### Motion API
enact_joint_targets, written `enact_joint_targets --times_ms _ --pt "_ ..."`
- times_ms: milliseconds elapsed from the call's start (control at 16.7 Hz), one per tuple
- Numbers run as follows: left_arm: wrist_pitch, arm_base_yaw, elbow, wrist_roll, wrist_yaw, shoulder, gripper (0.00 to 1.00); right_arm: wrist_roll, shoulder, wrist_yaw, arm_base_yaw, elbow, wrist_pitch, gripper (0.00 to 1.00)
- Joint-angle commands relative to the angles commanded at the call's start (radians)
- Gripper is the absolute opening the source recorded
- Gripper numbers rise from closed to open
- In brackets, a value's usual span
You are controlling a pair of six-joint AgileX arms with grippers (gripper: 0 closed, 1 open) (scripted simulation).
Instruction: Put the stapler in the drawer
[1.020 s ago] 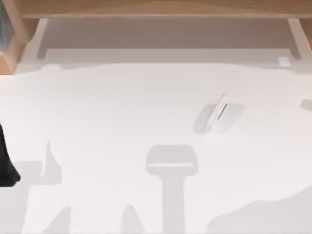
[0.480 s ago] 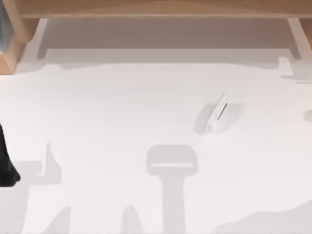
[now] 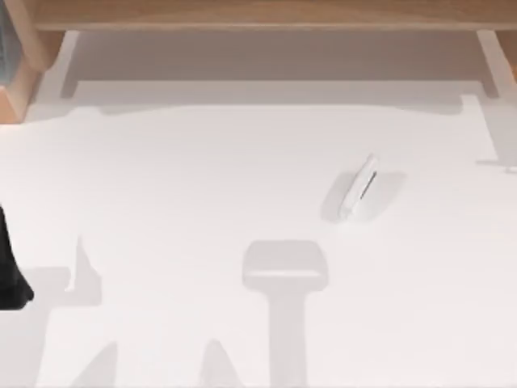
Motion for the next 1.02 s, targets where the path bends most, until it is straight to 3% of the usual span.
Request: enact_joint_targets --times_ms 360,780,1020 --pt "0.0 0.0 0.0 0.0 0.0 0.0 1.0 -0.001 -0.012 -0.014 -0.01 -0.02 0.018 0.0" --pt "0.0 0.0 0.0 0.0 0.0 0.0 1.0 0.001 -0.077 -0.12 -0.113 -0.204 0.137 0.0" --pt "0.0 0.0 0.0 0.0 0.0 0.0 1.0 0.001 -0.083 -0.13 -0.123 -0.222 0.149 0.0"
